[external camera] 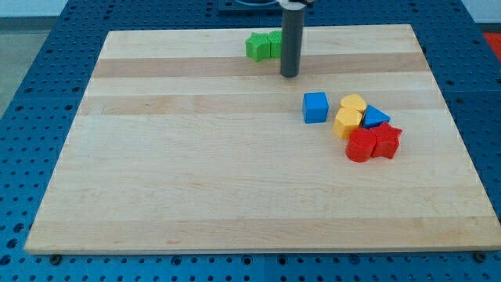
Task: Push the blue triangle into the group of blocks
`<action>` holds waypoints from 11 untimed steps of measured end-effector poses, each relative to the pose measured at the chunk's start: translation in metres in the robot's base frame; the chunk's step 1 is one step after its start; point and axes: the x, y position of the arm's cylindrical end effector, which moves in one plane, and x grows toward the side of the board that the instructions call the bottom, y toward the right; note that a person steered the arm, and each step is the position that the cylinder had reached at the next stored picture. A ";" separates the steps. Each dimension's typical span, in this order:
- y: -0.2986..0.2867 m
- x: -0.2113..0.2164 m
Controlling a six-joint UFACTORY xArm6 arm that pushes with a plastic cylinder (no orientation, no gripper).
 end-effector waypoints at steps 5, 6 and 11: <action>0.153 0.078; 0.153 0.085; 0.120 0.134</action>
